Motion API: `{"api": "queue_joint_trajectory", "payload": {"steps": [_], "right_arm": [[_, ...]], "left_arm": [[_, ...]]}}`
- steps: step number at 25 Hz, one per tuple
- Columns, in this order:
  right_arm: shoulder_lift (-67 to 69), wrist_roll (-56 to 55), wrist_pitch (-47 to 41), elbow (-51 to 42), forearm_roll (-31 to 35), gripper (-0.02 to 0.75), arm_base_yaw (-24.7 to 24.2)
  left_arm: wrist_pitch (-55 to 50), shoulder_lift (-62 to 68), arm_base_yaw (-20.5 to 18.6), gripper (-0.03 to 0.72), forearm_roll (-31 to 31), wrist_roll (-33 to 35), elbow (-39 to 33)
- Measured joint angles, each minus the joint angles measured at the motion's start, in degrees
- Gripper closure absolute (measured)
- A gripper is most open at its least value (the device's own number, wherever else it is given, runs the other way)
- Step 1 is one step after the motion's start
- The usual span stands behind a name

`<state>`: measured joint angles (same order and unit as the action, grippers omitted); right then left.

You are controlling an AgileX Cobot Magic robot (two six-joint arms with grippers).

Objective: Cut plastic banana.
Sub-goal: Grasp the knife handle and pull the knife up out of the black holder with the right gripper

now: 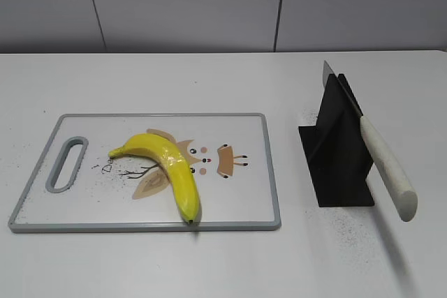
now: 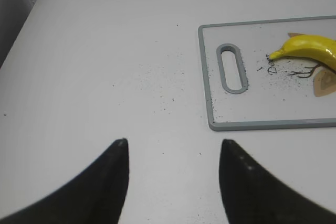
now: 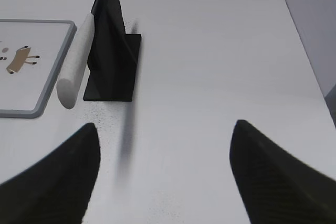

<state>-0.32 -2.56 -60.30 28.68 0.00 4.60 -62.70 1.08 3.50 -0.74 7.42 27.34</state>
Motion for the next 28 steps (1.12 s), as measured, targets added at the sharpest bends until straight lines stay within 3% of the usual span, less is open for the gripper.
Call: {"api": "queue_joint_trajectory", "payload": {"steps": [28], "right_arm": [[0.0, 0.0, 0.0, 0.0, 0.0, 0.156, 0.0]], "left_arm": [[0.0, 0.0, 0.0, 0.174, 0.0, 0.0, 0.0]]}}
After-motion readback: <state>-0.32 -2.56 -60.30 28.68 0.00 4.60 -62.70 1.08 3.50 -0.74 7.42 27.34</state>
